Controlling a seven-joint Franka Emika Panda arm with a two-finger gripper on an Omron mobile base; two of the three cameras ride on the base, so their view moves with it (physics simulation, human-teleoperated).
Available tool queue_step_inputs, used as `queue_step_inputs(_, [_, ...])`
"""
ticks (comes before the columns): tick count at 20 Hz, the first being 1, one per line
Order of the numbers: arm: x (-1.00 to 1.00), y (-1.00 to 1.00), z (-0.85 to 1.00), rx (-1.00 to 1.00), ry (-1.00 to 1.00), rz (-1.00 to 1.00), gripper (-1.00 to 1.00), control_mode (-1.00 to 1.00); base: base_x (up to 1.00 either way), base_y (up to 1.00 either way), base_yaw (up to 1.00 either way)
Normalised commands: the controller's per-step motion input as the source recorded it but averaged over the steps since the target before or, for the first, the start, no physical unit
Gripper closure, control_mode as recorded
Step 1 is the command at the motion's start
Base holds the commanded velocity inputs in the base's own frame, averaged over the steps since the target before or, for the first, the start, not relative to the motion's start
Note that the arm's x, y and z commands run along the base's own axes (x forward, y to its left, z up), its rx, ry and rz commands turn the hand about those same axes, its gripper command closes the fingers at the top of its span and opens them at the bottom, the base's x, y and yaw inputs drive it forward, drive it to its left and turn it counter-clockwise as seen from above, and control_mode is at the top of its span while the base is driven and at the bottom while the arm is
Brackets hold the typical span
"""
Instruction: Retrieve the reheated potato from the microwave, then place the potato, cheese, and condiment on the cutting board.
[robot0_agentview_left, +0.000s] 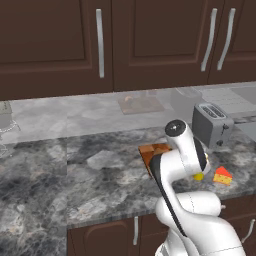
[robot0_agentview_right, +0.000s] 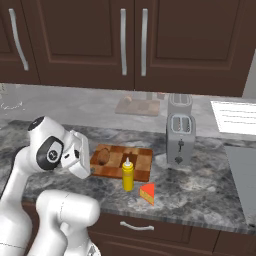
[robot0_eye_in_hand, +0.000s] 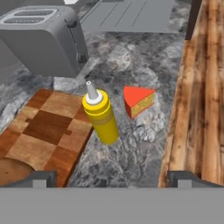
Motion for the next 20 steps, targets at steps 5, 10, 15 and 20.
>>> queue_step_inputs(5, [0.01, -0.06, -0.04, -0.03, 0.0, 0.0, -1.0, -1.0, 0.0, 0.0, 0.0])
queue_step_inputs(10, [0.0, -0.19, -0.02, 0.0, 0.11, 0.05, -1.0, -1.0, 0.0, 0.0, 0.0])
queue_step_inputs(15, [0.0, -0.2, -0.12, -0.02, 0.01, 0.11, -1.0, -1.0, 0.0, 0.0, 0.0])
queue_step_inputs(20, [0.06, -0.17, -0.06, -0.01, 0.03, 0.08, -1.0, -1.0, 0.0, 0.0, 0.0])
